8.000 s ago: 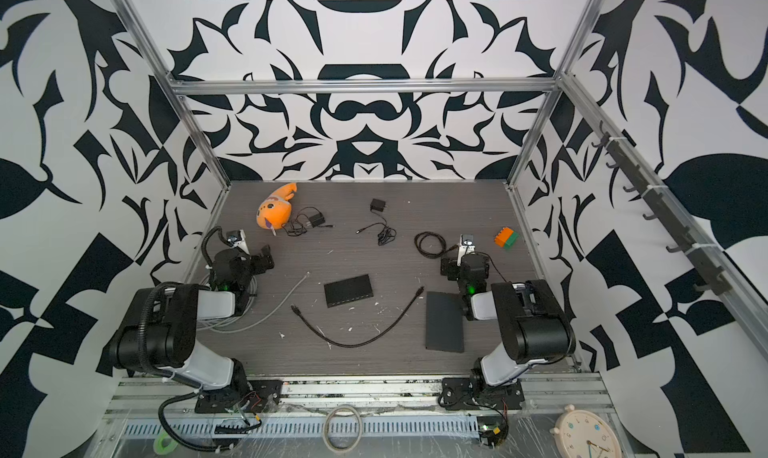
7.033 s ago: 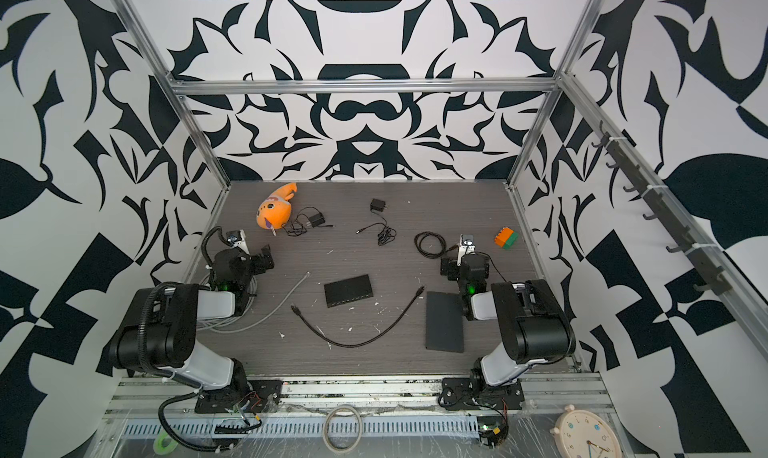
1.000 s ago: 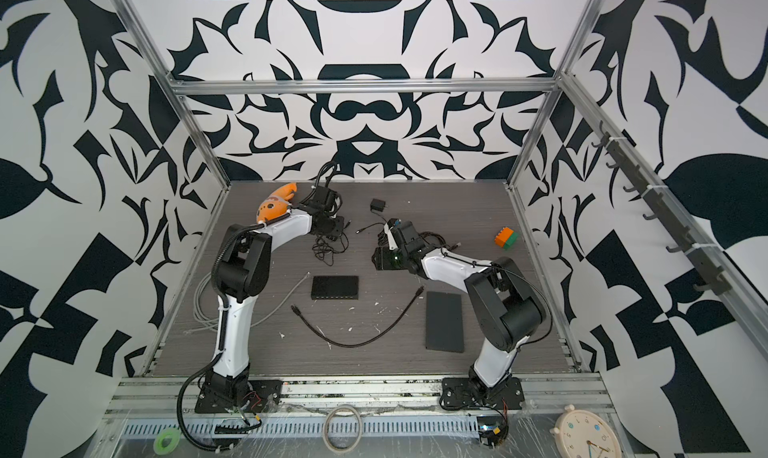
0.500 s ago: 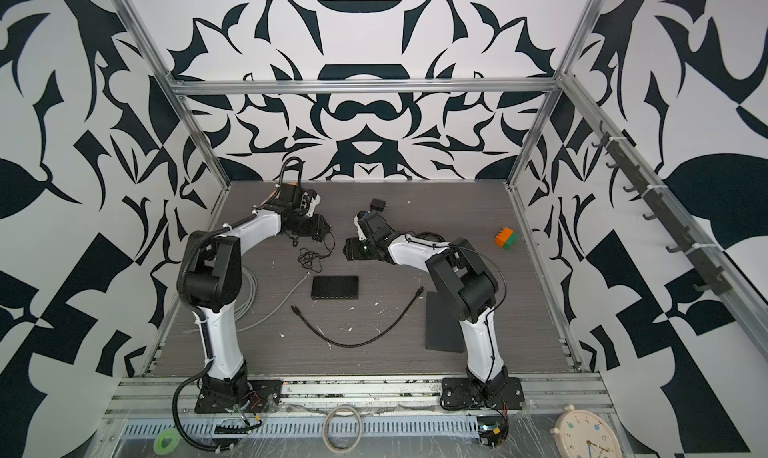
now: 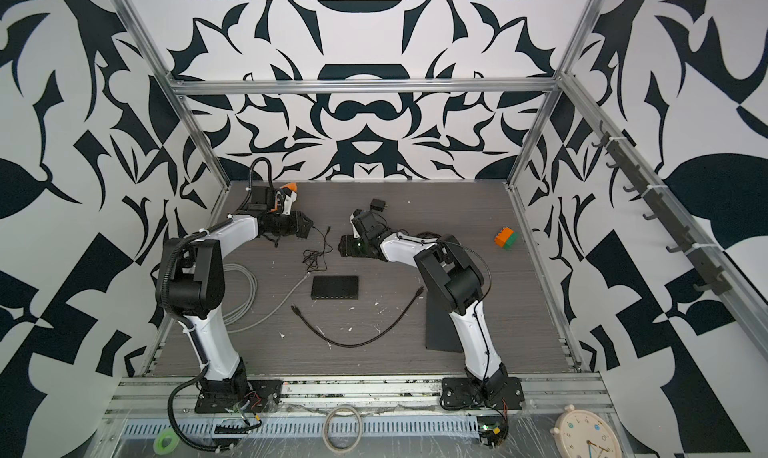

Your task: Insert the plug into the switch port

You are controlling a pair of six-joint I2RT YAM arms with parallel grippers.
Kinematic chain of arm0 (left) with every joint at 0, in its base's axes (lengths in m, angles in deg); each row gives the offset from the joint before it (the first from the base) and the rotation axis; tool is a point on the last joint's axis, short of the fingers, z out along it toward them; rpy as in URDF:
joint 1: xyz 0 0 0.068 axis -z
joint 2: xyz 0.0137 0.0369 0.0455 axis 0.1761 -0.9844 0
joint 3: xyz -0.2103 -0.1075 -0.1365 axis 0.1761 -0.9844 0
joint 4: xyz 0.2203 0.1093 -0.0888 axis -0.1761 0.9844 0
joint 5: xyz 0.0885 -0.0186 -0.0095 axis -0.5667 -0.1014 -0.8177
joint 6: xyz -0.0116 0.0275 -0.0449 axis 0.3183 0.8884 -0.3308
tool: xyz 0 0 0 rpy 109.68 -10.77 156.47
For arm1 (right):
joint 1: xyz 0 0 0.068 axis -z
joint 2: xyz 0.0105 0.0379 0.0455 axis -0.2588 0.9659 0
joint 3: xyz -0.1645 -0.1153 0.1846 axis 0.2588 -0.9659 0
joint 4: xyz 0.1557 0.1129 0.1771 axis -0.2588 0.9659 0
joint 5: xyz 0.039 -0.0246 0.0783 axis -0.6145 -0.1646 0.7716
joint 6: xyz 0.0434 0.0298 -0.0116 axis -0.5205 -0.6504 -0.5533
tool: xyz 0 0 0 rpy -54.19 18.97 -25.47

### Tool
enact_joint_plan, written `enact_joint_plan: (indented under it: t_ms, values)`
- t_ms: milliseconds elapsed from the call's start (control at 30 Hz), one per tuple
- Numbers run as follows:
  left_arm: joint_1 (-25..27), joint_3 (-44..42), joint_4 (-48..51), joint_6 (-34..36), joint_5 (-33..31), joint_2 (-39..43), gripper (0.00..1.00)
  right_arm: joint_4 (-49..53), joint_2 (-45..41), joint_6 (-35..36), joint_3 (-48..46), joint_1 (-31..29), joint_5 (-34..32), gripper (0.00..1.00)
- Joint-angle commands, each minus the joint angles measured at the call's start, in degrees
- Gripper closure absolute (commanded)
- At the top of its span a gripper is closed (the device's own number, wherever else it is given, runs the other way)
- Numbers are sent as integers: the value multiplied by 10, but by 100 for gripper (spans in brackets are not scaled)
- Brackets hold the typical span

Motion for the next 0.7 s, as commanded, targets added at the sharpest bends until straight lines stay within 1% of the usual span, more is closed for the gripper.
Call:
enact_joint_plan:
  t_ms: [0,133,300,400,600,667]
  values:
    - [7,-12,-31,-15,33,3,74,-55,14,-56,40,-6,51,41]
    - [7,-18,-41,-23,34,0,74,-81,27,-87,42,-16,53,44]
    - [7,-18,-43,-25,28,-1,74,-126,23,-136,10,-16,39,49]
    - [7,-17,-42,-25,25,0,74,-138,16,-153,-1,-17,24,52]
    - [7,-16,-41,-27,23,0,74,-162,16,-180,3,-18,32,56]
    - [7,-16,-41,-27,26,0,74,-185,13,-193,-7,-17,35,56]
